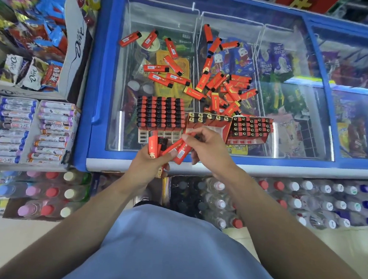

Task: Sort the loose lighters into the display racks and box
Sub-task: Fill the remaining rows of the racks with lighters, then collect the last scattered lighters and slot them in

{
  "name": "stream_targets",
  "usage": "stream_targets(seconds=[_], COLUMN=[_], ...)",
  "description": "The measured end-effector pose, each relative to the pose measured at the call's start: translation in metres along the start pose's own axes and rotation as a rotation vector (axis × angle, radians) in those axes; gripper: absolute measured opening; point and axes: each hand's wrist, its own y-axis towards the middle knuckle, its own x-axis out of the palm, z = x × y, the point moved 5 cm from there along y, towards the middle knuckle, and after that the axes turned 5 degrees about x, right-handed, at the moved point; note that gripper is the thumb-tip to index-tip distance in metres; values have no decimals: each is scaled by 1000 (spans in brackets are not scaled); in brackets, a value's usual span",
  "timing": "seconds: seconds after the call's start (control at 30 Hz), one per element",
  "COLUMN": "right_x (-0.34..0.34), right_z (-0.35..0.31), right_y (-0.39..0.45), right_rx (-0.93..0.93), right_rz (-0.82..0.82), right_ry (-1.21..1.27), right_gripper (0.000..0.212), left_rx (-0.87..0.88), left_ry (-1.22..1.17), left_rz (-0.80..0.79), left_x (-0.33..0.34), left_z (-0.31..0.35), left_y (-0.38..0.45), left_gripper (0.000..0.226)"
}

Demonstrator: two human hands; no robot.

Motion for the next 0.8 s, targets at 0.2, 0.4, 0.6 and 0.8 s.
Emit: stream_targets(seconds=[0.2,0.4,0.6,0.8], right_x=[40,61,62,97], right_z=[-6,-13,-8,-5], right_y=[17,20,25,19], right_rx=[46,-31,59,104], right_rz=[-204,-234,-21,-158], right_ry=[-24,-219,168,451], right_gripper=[13,15,18,19], left_rx=[-64,-57,-68,-58], left_ry=[-198,-154,-219,-225], left_rz=[23,76,297,380], left_x=[-17,-51,-82,-88], left_z=[-4,-7,-21,-25], left_y=[-6,-7,-5,0], left_gripper=[20,18,21,15])
